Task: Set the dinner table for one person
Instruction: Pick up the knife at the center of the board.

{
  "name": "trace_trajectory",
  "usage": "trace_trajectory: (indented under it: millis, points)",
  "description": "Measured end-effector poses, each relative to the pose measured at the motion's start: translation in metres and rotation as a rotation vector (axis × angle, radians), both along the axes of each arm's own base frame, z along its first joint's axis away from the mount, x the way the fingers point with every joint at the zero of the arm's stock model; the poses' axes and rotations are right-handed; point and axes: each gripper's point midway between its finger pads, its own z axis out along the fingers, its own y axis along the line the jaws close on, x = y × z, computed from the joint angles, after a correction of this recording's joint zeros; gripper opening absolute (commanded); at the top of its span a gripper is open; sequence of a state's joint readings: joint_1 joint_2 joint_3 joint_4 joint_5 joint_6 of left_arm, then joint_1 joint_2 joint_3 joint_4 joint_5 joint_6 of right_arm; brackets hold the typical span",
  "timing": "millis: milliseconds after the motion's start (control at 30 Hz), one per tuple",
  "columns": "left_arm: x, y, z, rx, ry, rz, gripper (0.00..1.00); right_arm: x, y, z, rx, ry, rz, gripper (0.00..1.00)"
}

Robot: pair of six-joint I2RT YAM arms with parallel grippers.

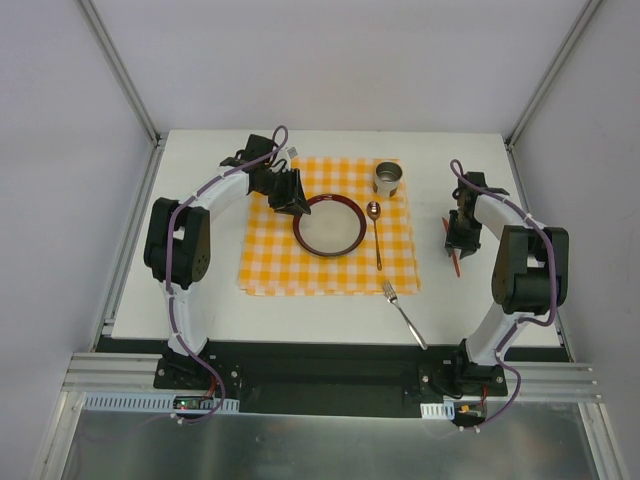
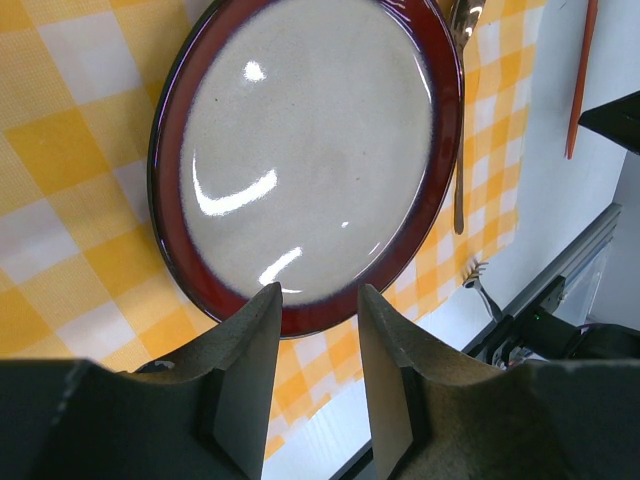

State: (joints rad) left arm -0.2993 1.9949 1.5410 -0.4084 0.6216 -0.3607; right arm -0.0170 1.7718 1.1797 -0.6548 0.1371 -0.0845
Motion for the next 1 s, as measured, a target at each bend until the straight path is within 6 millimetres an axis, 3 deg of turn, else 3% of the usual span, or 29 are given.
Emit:
trace_trajectory:
  millis: [867,967,1000]
  points:
    - [0.000,0.000,0.000,0.001,0.001,0.000,0.36,-0.020,-0.003,-0.011,-0.034,0.070,-0.041,0.34]
    - [0.000,0.000,-0.001,0.001,0.001,0.000,0.36,-0.020,-0.003,-0.011,-0.033,0.070,-0.042,0.29]
    - [0.000,0.000,-0.001,0.001,0.001,0.000,0.36,-0.020,-0.003,-0.012,-0.033,0.071,-0.043,0.23]
